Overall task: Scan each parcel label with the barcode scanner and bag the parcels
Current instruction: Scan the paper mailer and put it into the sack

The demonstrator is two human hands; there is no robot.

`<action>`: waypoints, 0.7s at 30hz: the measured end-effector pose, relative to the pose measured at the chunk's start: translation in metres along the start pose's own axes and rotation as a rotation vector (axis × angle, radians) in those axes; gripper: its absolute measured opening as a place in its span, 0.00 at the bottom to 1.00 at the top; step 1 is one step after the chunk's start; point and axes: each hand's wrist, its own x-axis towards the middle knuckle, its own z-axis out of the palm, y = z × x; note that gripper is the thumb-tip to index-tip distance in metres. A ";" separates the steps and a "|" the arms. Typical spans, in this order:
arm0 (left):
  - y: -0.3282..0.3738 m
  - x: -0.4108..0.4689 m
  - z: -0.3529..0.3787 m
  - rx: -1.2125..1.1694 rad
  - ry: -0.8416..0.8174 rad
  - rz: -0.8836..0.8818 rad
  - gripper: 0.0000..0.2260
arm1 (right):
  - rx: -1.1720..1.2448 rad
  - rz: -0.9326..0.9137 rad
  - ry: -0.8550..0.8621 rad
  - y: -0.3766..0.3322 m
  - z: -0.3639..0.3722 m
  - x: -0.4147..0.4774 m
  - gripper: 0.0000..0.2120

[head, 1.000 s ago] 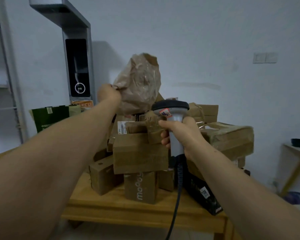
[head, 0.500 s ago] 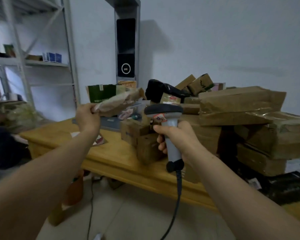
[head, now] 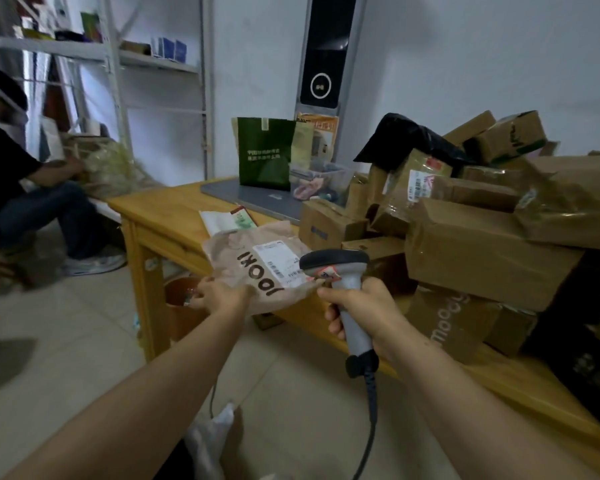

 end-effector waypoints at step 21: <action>0.077 0.046 -0.098 0.144 -0.145 0.389 0.20 | -0.594 -0.333 -0.005 0.024 0.022 0.005 0.08</action>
